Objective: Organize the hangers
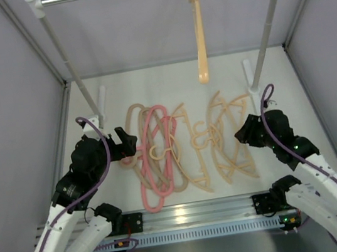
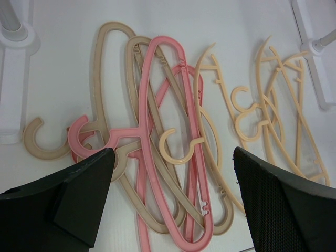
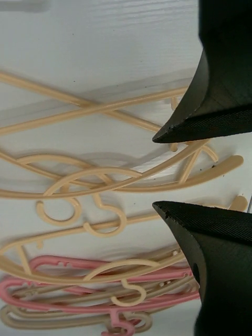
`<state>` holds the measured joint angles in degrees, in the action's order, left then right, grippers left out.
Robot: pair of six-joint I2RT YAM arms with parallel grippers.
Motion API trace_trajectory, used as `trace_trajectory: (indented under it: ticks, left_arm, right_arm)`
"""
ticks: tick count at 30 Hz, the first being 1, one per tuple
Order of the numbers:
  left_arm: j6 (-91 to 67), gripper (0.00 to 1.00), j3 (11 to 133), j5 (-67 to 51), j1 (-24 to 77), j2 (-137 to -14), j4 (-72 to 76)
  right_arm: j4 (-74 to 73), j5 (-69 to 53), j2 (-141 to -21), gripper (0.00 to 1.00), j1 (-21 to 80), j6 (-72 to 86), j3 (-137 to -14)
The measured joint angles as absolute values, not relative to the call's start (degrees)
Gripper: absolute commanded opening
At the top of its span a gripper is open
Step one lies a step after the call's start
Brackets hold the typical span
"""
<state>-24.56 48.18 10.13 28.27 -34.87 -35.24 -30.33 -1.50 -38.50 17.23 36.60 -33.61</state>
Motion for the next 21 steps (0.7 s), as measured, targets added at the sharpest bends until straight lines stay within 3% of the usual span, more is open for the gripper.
trace_trajectory:
  ticks: [10,21]
  left_arm:
    - [-24.60,0.98,48.18,10.11,28.27,-34.87,-35.24]
    - [-24.60,0.98,48.18,10.07,28.27,-34.87,-35.24]
  right_arm:
    - [-30.44,13.47,-46.41,0.46,39.18,40.64,-30.09]
    - [-24.97,19.42,-57.54,0.48,43.55,40.84,-27.73]
